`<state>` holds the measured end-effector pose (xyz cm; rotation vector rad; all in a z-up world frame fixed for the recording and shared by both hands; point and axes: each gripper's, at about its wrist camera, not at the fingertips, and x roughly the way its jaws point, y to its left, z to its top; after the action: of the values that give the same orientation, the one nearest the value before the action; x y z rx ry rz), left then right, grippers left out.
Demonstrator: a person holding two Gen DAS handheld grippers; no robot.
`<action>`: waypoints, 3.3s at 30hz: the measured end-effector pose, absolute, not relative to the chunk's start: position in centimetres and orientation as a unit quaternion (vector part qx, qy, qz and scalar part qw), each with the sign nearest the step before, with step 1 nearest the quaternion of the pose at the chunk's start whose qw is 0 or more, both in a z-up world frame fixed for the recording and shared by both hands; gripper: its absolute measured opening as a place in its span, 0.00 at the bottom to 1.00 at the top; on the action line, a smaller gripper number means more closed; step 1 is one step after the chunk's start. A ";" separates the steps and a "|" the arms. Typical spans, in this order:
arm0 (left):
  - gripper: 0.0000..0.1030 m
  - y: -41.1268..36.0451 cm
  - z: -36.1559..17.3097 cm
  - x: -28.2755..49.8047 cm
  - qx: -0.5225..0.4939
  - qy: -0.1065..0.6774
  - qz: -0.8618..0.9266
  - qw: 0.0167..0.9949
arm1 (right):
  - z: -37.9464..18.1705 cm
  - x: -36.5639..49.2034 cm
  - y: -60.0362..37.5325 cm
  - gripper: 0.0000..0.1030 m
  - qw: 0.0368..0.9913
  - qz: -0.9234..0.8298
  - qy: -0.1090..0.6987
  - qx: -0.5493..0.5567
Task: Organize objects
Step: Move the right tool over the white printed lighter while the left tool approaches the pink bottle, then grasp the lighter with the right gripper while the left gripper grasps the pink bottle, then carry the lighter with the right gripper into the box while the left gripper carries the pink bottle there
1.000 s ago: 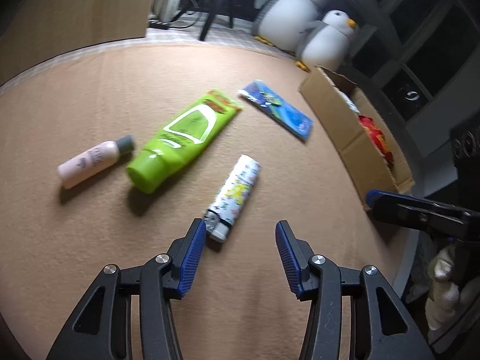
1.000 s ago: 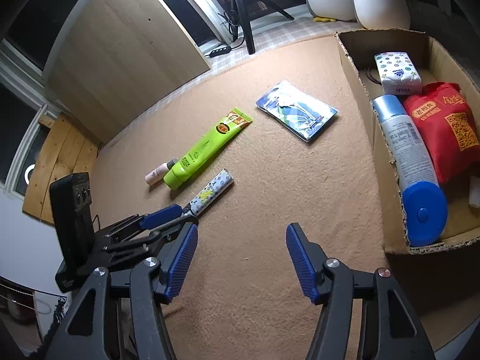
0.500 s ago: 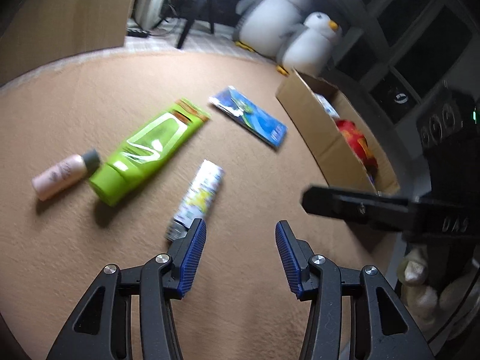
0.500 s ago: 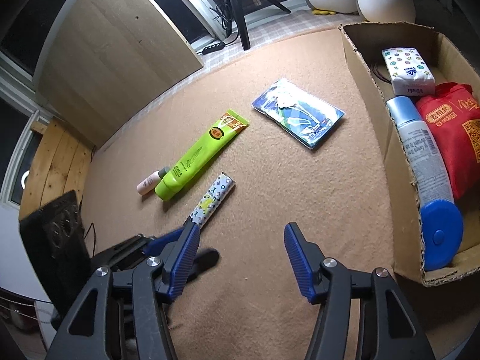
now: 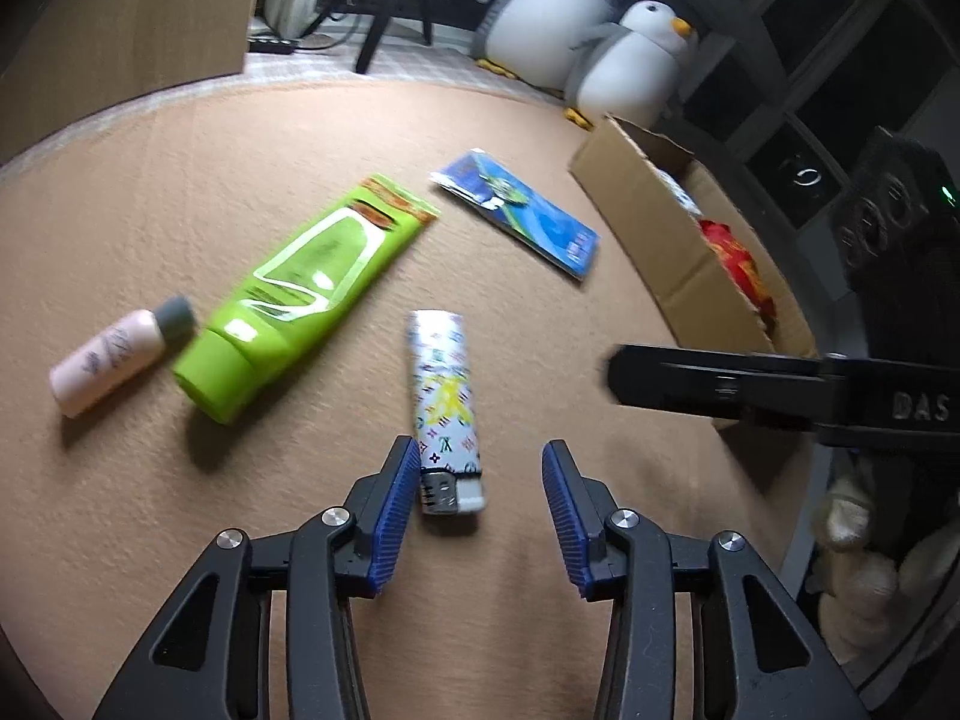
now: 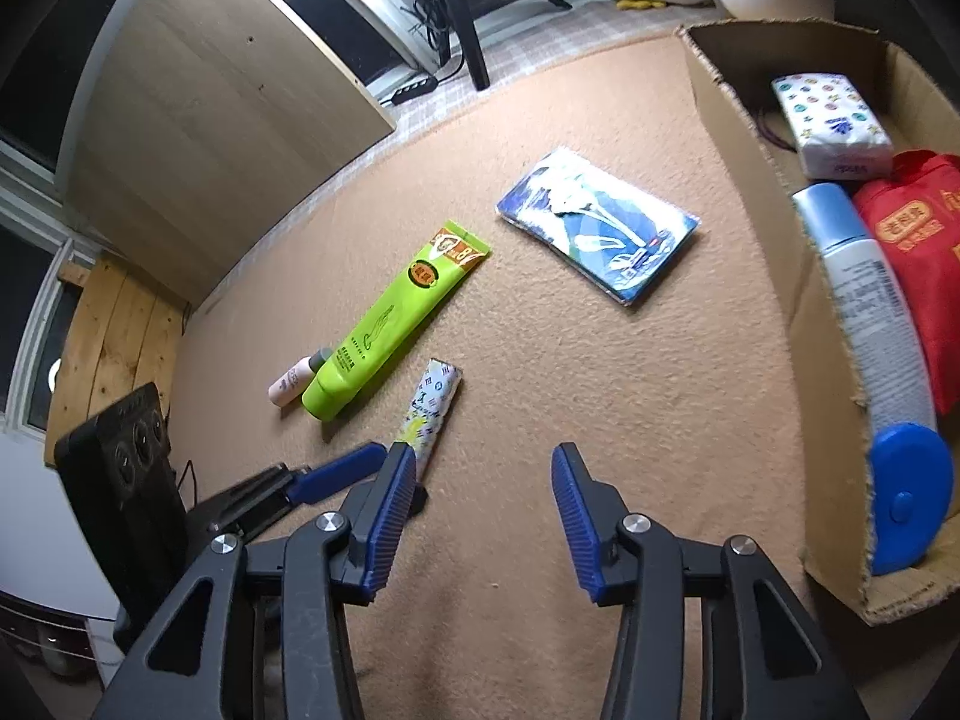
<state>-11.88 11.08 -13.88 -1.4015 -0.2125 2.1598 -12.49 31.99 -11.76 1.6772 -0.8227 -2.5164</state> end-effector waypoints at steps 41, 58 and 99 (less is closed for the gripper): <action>0.37 1.9 -12.6 -17.5 -0.508 0.096 0.838 0.174 | -13.8 -15.9 26.9 0.42 0.046 -0.806 -0.125 0.577; 0.22 2.7 -14.2 -18.0 -0.524 0.071 0.832 0.169 | -14.3 -17.2 24.0 0.35 0.033 -0.807 -0.008 0.589; 0.22 13.0 -5.5 -9.5 -0.462 -0.070 0.857 0.215 | -4.9 -9.4 35.7 0.20 0.027 -0.877 -0.067 0.476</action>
<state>-9.53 12.96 -5.48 -1.2819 -0.1934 2.3780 -9.43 35.66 -4.91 1.4687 -0.2057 -2.7080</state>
